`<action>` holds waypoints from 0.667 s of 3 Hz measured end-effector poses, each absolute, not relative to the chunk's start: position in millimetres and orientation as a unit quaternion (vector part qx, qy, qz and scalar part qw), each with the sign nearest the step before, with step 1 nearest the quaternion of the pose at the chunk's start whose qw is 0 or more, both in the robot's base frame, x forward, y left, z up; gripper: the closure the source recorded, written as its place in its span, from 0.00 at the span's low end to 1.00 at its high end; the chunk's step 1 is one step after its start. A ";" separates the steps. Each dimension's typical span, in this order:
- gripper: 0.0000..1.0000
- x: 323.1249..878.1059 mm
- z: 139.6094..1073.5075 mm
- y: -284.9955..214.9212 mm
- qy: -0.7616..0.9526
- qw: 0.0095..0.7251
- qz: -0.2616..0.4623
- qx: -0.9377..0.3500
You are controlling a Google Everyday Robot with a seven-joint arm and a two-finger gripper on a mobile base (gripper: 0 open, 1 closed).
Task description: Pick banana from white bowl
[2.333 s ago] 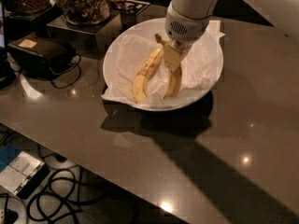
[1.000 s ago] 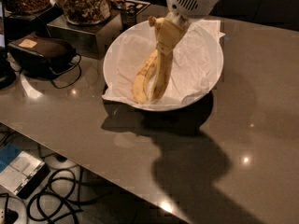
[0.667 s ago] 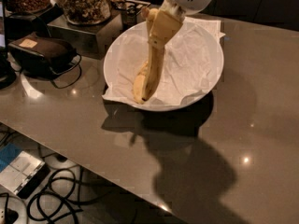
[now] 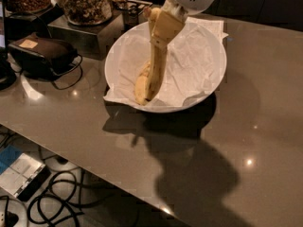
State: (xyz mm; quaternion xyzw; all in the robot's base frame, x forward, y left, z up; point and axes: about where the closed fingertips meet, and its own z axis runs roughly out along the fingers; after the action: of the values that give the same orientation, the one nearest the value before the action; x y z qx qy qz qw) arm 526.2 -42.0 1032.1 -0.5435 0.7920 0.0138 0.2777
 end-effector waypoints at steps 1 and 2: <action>1.00 507.6 1031.0 -13.6 0.777 0.272 0.026 -0.568; 1.00 488.9 1033.3 29.0 0.752 0.257 0.052 -0.605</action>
Offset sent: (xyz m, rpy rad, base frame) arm -0.0589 0.1227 -0.0007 0.0051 0.1138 0.2901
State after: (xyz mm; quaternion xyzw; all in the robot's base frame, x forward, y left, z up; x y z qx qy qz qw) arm 488.9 29.0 1033.3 -0.6049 0.7519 0.0518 0.2569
